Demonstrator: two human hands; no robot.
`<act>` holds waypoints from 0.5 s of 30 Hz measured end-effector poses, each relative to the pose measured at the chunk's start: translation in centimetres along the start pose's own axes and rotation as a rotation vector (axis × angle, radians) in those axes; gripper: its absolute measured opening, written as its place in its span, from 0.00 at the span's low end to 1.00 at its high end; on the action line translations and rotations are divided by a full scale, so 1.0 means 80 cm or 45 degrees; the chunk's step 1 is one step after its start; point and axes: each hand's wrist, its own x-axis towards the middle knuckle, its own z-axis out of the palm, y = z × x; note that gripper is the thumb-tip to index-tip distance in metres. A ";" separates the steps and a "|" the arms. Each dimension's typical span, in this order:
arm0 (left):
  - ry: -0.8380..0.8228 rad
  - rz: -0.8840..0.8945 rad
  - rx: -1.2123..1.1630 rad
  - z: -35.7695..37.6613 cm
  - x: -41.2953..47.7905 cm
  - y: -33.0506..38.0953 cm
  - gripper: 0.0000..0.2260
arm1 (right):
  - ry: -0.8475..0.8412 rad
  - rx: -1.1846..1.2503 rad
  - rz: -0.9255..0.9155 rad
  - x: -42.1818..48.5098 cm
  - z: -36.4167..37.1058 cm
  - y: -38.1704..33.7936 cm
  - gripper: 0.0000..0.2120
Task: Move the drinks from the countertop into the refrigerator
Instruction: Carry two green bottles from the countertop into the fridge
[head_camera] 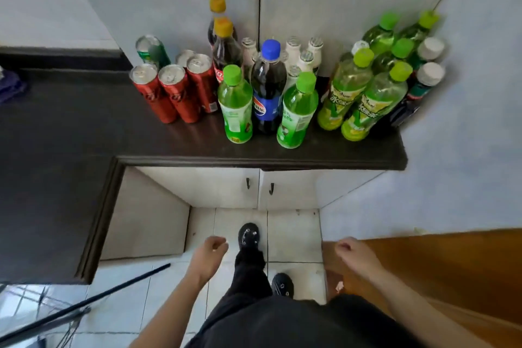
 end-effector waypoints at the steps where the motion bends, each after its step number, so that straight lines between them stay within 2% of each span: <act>1: 0.038 0.012 -0.047 -0.011 0.014 0.019 0.11 | 0.028 0.045 0.002 0.004 -0.002 -0.014 0.08; 4: 0.243 0.225 -0.148 -0.052 0.051 0.089 0.14 | 0.173 0.207 -0.049 0.007 -0.009 -0.068 0.06; 6: 0.446 0.520 -0.148 -0.085 0.069 0.143 0.18 | 0.323 0.387 -0.149 0.009 -0.020 -0.120 0.06; 8: 0.592 0.827 -0.104 -0.114 0.081 0.190 0.24 | 0.541 0.533 -0.315 0.010 -0.033 -0.176 0.12; 11: 0.610 1.137 -0.130 -0.135 0.091 0.240 0.31 | 0.772 0.670 -0.515 0.008 -0.058 -0.249 0.25; 15: 0.552 1.330 -0.165 -0.135 0.099 0.278 0.37 | 0.922 0.570 -0.725 0.014 -0.081 -0.301 0.38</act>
